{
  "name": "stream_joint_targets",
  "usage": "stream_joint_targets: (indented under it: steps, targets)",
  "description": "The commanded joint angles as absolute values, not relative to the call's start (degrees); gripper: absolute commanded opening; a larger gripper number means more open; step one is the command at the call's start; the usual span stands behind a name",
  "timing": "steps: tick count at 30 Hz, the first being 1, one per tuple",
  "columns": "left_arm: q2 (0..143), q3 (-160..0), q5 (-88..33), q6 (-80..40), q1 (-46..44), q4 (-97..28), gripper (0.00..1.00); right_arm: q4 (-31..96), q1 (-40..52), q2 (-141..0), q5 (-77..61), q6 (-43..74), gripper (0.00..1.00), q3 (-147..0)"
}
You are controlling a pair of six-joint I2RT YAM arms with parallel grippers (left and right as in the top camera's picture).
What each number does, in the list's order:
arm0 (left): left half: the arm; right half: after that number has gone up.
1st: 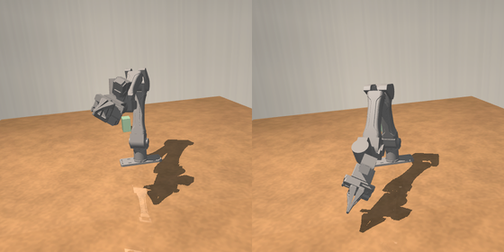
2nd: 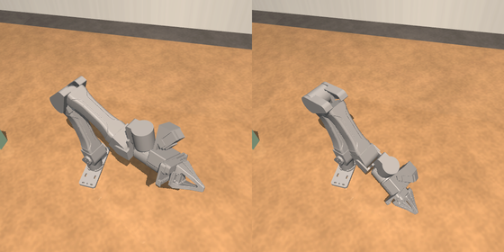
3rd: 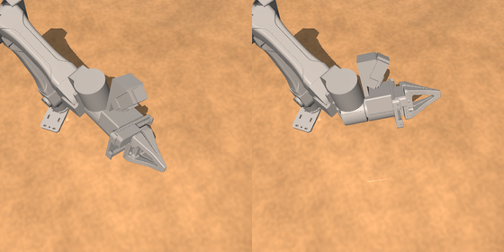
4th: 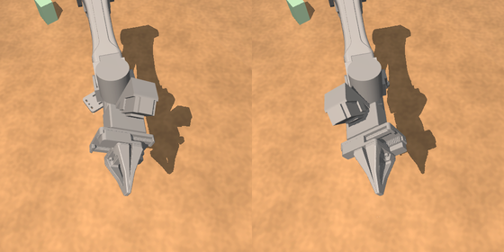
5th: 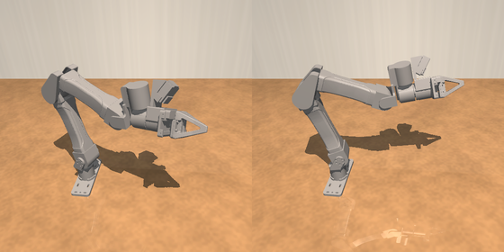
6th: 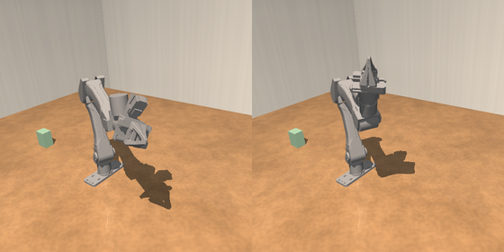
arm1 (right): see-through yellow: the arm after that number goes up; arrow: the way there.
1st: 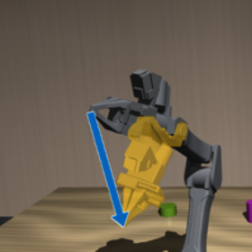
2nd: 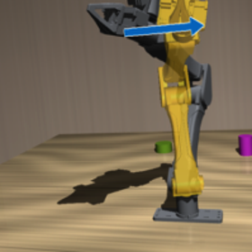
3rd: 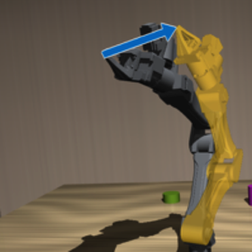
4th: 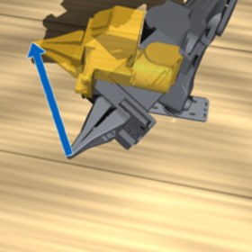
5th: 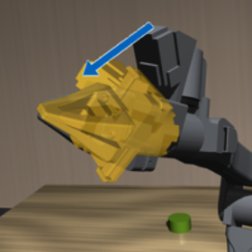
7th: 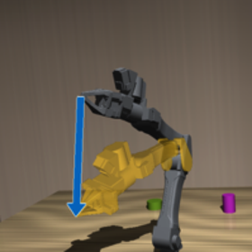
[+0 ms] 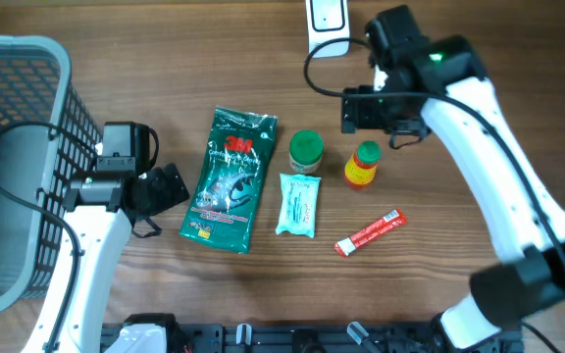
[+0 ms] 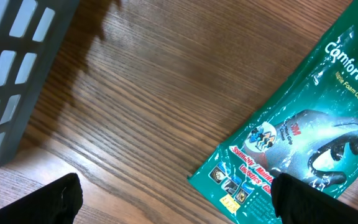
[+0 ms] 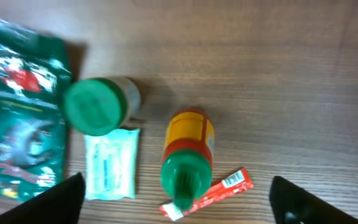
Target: Scan the item barcode
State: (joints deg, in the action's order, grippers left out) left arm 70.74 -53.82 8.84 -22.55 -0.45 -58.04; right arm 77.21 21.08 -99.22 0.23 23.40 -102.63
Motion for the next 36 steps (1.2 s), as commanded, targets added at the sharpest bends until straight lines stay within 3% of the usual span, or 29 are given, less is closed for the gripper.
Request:
stream_joint_targets:
  steps: [1,6,9,16,19,25,30,36]
  targets:
    - [70.08,-53.45,8.56,-21.39,-0.1,-58.04,1.0,77.21,21.04,-91.48,0.6,35.4,1.0,-104.36]
    - [70.08,-53.45,8.56,-21.39,-0.1,-58.04,1.0,79.96,18.92,-85.14,0.43,54.26,1.0,-104.36]
    - [70.08,-53.45,8.56,-21.39,-0.1,-58.04,1.0,85.6,12.4,-82.21,-0.99,69.71,1.0,-104.36]
    - [70.08,-53.45,8.56,-21.41,-0.1,-58.04,1.0,84.79,-1.58,-83.09,-5.15,73.52,1.0,-100.77]
    - [70.08,-53.45,8.56,-21.39,-0.1,-58.04,1.0,80.12,-6.66,-87.0,-15.27,71.22,1.0,-94.63]
    - [70.08,-53.45,8.56,-21.41,-0.1,-58.04,1.0,63.79,-9.96,-100.9,-38.87,55.22,1.0,-80.82]
    - [70.08,-53.45,8.56,-21.41,-0.1,-58.04,1.0,63.72,-8.29,-115.35,-51.2,37.19,1.0,-80.01]
    - [70.08,-53.45,8.56,-21.41,-0.1,-58.04,1.0,63.66,-4.75,-120.57,-51.31,34.7,1.0,-80.01]
